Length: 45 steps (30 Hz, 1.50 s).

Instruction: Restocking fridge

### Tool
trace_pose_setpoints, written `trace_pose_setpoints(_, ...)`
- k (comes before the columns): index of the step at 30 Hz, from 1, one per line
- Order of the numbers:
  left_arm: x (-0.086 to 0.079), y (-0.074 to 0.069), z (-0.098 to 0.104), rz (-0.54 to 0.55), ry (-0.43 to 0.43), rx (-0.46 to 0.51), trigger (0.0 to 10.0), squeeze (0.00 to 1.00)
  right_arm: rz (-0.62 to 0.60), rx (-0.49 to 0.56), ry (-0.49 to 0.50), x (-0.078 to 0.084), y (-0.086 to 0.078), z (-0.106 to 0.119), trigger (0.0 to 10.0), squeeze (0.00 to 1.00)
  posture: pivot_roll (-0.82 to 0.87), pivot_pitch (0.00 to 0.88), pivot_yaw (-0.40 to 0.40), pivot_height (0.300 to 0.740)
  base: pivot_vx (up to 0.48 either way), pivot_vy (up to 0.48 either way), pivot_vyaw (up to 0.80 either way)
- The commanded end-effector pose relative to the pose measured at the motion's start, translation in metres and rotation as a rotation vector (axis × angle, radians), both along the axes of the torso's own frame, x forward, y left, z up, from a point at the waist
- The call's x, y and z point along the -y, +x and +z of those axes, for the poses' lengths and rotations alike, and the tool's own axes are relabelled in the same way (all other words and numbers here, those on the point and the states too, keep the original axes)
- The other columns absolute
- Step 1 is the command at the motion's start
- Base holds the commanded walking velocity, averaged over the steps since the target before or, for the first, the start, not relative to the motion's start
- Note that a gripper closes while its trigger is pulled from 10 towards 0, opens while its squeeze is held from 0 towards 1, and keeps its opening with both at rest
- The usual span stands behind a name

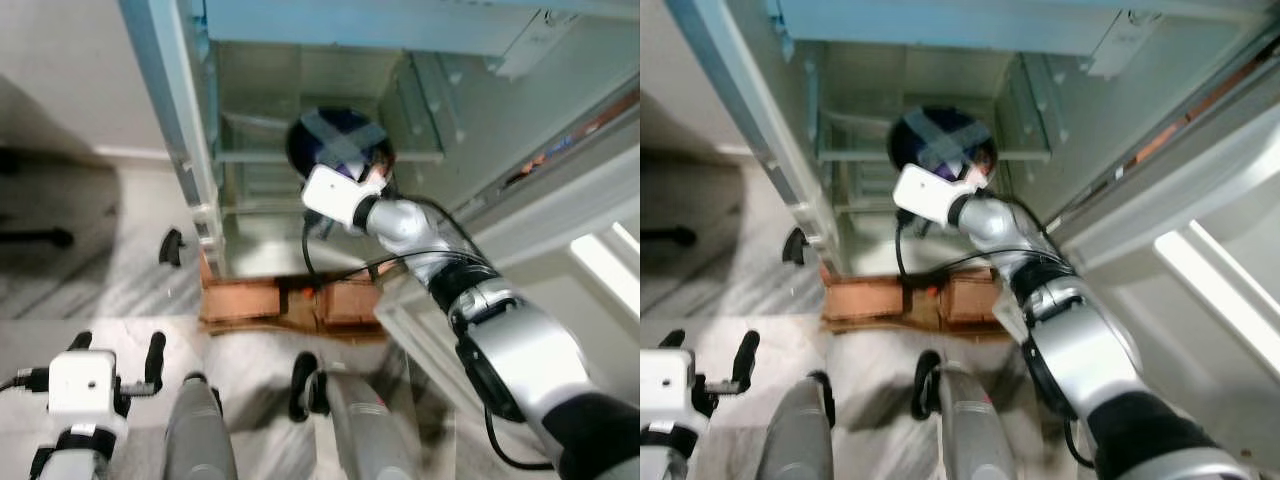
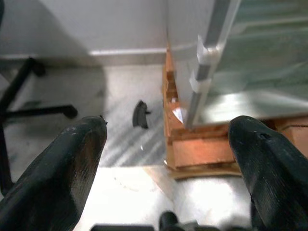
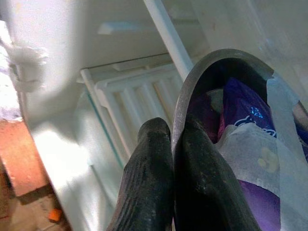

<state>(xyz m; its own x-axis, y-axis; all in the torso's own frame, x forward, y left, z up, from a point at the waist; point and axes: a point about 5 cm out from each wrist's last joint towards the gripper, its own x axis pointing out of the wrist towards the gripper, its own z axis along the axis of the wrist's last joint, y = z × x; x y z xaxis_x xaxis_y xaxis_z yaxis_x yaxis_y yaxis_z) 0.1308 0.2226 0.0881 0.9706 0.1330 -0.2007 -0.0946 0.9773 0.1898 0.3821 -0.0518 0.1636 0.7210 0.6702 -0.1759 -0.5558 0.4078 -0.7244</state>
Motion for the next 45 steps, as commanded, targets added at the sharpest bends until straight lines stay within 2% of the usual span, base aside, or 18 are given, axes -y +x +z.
trace_pose_setpoints(1,0.003,-0.01,-0.002,0.012,-0.005,-0.037,10.0,0.0,0.011,0.02,-0.023,-0.003,0.001,0.004,10.0,0.0,0.3,0.449,-0.216,0.74,0.0,0.0,0.0)
trace_pose_setpoints(6,0.005,-0.021,0.001,0.024,-0.002,-0.064,10.0,0.0,-0.043,0.083,-0.065,-0.004,0.01,0.019,10.0,0.0,0.3,0.472,-0.217,0.74,0.0,0.0,0.0)
trace_pose_setpoints(13,0.008,-0.032,0.004,0.026,-0.005,-0.092,10.0,0.0,-0.13,0.129,-0.065,0.002,0.019,0.037,10.0,0.0,0.31,0.506,-0.221,0.74,0.0,0.0,0.0)
trace_pose_setpoints(20,0.008,-0.035,0.008,0.03,-0.005,-0.099,10.0,0.0,-0.199,0.181,-0.065,0.006,0.025,0.051,10.0,0.0,0.32,0.519,-0.224,0.74,0.0,0.0,0.0)
trace_pose_setpoints(21,0.008,-0.036,0.009,0.032,-0.004,-0.103,10.0,0.0,-0.215,0.197,-0.056,0.007,0.027,0.056,10.0,0.66,0.32,0.519,-0.223,0.74,0.0,0.0,0.0)
trace_pose_setpoints(22,0.008,-0.036,0.009,0.032,-0.003,-0.104,10.0,0.0,-0.218,0.204,-0.056,0.007,0.027,0.057,10.0,0.66,0.32,0.519,-0.223,0.74,0.0,0.0,0.0)
trace_pose_setpoints(23,0.008,-0.037,0.009,0.033,-0.003,-0.106,10.0,0.0,-0.22,0.211,-0.058,0.007,0.027,0.058,10.0,1.0,0.32,0.519,-0.223,0.74,0.0,0.0,0.0)
trace_pose_setpoints(31,0.009,-0.038,0.008,0.033,0.005,-0.116,10.0,0.0,-0.252,0.321,-0.072,0.007,0.03,0.07,10.0,1.0,0.32,0.514,-0.219,0.74,0.0,0.0,0.0)
trace_pose_setpoints(33,0.009,-0.037,0.008,0.031,0.009,-0.119,10.0,0.0,-0.273,0.388,-0.095,0.01,0.03,0.074,10.0,1.0,0.32,0.514,-0.22,0.74,0.0,0.0,0.0)
trace_pose_setpoints(38,0.009,-0.035,0.007,0.031,0.013,-0.118,10.0,0.0,-0.297,0.428,-0.094,0.016,0.031,0.077,10.0,1.0,0.32,0.509,-0.221,0.74,0.0,0.0,0.0)
trace_pose_setpoints(41,0.008,-0.031,0.005,0.029,0.016,-0.112,10.0,0.0,-0.289,0.413,-0.07,0.019,0.031,0.076,10.0,1.0,0.32,0.499,-0.221,0.74,0.0,0.0,0.0)
trace_pose_setpoints(44,0.007,-0.025,0.004,0.029,0.019,-0.103,10.0,0.0,-0.264,0.352,-0.042,0.021,0.03,0.07,10.0,1.0,0.31,0.483,-0.223,0.74,0.0,0.0,0.0)
trace_pose_setpoints(45,0.007,-0.02,0.002,0.027,0.019,-0.098,10.0,0.0,-0.237,0.261,-0.001,0.023,0.028,0.063,10.0,1.0,0.3,0.469,-0.221,0.74,0.0,0.0,0.0)
